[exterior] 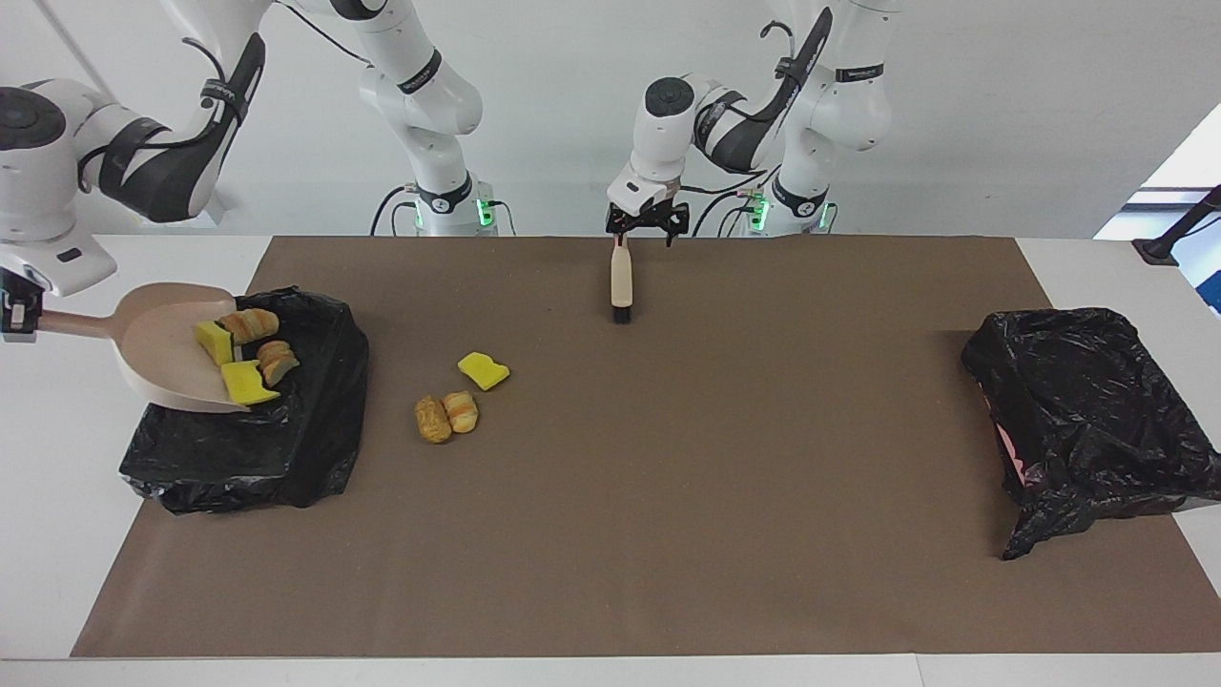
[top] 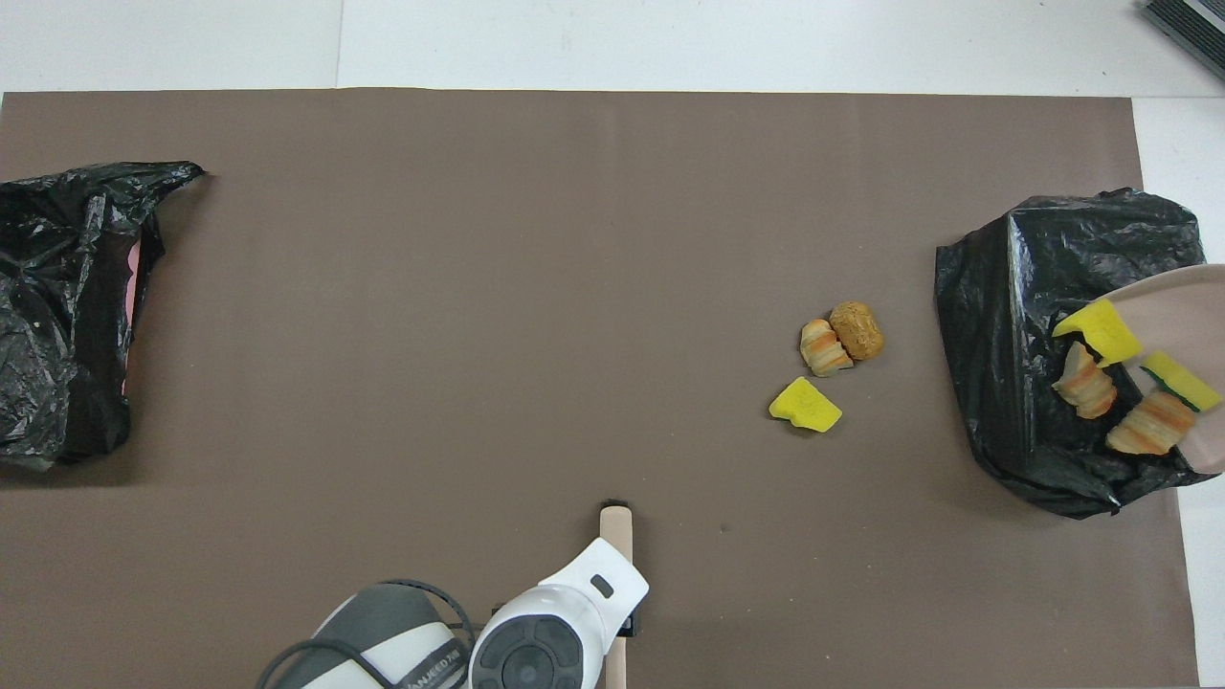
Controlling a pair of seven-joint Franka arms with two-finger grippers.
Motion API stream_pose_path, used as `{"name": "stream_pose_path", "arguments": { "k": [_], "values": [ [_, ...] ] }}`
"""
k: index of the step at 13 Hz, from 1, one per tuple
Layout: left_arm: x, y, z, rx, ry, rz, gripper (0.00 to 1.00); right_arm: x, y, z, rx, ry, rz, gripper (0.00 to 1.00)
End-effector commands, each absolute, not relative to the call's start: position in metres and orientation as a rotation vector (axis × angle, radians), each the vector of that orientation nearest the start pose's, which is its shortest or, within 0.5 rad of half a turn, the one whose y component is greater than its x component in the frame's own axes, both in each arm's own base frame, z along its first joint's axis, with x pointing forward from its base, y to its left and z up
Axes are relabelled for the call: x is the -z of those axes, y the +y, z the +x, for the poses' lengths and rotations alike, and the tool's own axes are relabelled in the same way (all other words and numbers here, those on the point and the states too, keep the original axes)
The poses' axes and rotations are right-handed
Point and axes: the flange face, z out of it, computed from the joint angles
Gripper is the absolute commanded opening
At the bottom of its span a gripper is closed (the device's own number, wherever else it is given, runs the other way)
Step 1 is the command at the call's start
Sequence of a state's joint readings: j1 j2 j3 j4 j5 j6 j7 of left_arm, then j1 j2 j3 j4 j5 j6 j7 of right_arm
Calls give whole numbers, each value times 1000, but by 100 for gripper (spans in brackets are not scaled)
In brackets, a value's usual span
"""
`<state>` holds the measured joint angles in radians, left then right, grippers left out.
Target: Sweep and dump trash in bin
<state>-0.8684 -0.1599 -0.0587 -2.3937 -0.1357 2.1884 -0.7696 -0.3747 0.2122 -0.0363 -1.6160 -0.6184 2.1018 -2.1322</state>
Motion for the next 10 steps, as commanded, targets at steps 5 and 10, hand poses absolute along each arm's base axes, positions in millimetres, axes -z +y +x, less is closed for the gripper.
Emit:
{"name": "stream_pose_path", "arguments": {
  "k": [5, 10],
  "values": [
    [-496, -303, 439, 50, 227, -3160, 100, -602, -259, 576, 730, 2183, 1286, 0],
    [-591, -221, 511, 156, 320, -3116, 100, -625, -225, 578, 722, 2118, 1342, 0]
  ]
}}
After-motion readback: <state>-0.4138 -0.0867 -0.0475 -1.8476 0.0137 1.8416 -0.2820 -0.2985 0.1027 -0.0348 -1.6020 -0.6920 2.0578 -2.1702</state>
